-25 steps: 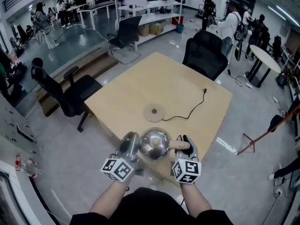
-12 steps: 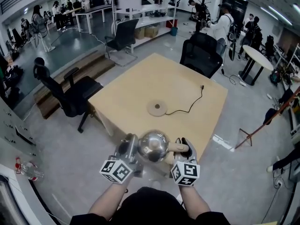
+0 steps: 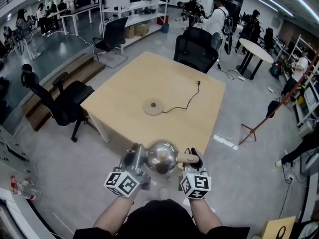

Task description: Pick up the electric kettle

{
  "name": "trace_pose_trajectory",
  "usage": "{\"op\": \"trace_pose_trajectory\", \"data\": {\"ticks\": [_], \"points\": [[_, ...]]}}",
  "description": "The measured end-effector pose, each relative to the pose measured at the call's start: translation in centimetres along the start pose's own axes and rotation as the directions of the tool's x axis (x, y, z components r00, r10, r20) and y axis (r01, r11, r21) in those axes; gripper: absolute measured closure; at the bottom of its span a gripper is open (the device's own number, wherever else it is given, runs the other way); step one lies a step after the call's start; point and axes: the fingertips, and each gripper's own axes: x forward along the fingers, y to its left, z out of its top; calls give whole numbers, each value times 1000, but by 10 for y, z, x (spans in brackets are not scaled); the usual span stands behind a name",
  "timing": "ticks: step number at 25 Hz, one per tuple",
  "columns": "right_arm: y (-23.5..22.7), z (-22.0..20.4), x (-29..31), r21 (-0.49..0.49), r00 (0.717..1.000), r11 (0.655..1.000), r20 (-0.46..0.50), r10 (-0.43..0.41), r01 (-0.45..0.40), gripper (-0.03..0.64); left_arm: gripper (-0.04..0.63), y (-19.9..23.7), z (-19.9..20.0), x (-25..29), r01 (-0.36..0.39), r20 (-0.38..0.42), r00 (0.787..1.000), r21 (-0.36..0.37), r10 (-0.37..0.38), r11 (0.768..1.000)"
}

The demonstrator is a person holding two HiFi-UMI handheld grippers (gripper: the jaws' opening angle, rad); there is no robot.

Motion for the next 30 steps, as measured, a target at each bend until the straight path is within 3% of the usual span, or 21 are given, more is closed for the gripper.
{"op": "trace_pose_trajectory", "data": {"ticks": [10,16,30], "points": [[-1,10,9,2,998,999,20,52,-52,545,500,-9,9,3,-17,33,999,25,16,1000],[-29,21,6,-18,997,998,32,67,-67,545,500,-30,-8,12,-11,42,999,21,10,1000],[-47,26,18,-11,992,993,40,117,-117,545,500,-41,-17,22,-37,63,997,37,35,999]]}}
